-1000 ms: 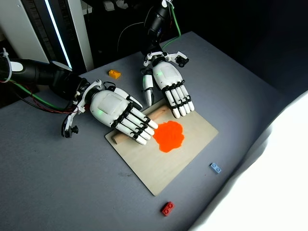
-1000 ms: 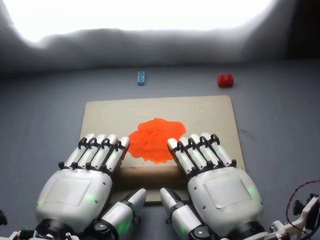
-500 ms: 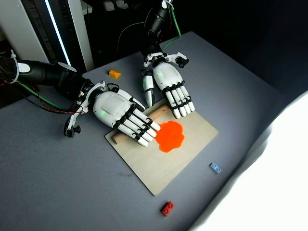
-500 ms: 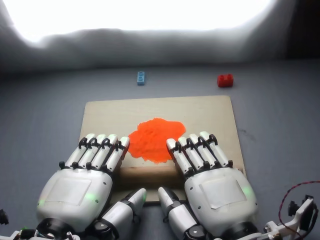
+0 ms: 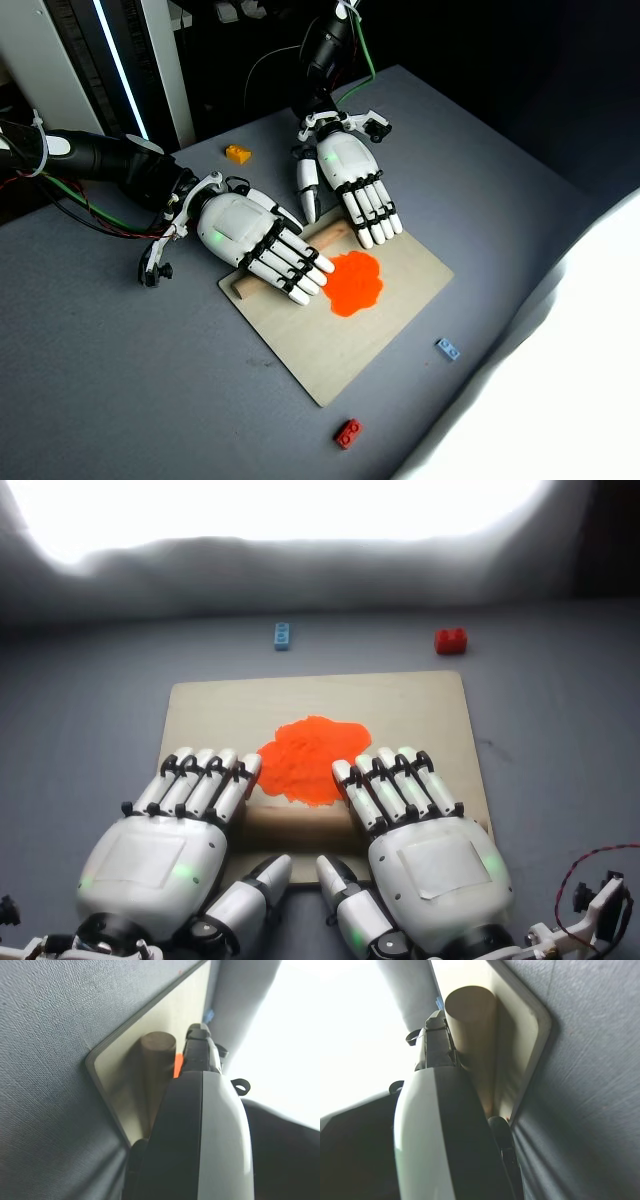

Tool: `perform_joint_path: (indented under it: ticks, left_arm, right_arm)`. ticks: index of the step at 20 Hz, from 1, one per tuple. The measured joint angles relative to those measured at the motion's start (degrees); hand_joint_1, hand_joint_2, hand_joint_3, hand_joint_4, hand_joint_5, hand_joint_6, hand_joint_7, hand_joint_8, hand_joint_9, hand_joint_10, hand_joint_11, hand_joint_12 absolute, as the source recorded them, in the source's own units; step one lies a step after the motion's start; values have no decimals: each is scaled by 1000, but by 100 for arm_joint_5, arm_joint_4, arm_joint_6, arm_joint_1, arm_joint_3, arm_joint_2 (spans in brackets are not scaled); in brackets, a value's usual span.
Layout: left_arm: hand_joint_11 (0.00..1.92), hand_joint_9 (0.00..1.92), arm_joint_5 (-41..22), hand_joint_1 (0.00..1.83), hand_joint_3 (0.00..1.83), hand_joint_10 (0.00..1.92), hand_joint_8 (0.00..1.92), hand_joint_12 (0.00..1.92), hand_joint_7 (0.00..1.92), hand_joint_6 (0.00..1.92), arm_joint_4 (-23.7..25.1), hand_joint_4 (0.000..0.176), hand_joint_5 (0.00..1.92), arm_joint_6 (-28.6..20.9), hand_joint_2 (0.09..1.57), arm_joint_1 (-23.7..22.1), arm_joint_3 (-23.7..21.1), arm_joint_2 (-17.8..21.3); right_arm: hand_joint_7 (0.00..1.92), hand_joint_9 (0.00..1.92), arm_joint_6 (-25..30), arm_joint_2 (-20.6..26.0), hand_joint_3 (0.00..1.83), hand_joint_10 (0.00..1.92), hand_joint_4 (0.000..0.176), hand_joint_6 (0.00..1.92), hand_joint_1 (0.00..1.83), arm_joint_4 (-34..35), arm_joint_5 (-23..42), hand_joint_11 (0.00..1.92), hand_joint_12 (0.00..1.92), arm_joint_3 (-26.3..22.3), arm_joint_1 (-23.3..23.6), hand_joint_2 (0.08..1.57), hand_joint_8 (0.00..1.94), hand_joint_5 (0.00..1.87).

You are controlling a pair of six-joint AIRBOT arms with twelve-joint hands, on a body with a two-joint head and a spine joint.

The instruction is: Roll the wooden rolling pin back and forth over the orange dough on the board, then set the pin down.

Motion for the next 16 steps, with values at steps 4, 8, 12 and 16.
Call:
perform_joint_path:
  ticks: [4,8,12,16]
  left_arm:
    - [0,0,39,0,10,0,0,0,0,0,9,0,0,-13,1426,-33,15,0]
    - [0,0,118,0,11,0,0,0,0,0,-4,0,0,-20,1429,-101,87,-4]
    - [0,0,140,0,12,0,0,0,0,0,-20,0,0,-42,1434,-201,157,-39]
    - [0,0,157,0,10,0,0,0,0,0,-90,0,0,-59,1429,-271,186,-48]
  right_arm:
    - [139,85,15,0,0,5,0,5,0,-4,31,0,198,26,0,1479,3,146]
    - [132,82,79,0,0,2,0,3,0,-46,70,0,143,116,7,1482,1,138]
    - [120,65,140,0,0,3,0,2,0,-57,127,0,79,210,42,1479,3,130]
    - [134,78,173,0,0,4,0,4,0,-42,155,0,99,280,72,1478,3,141]
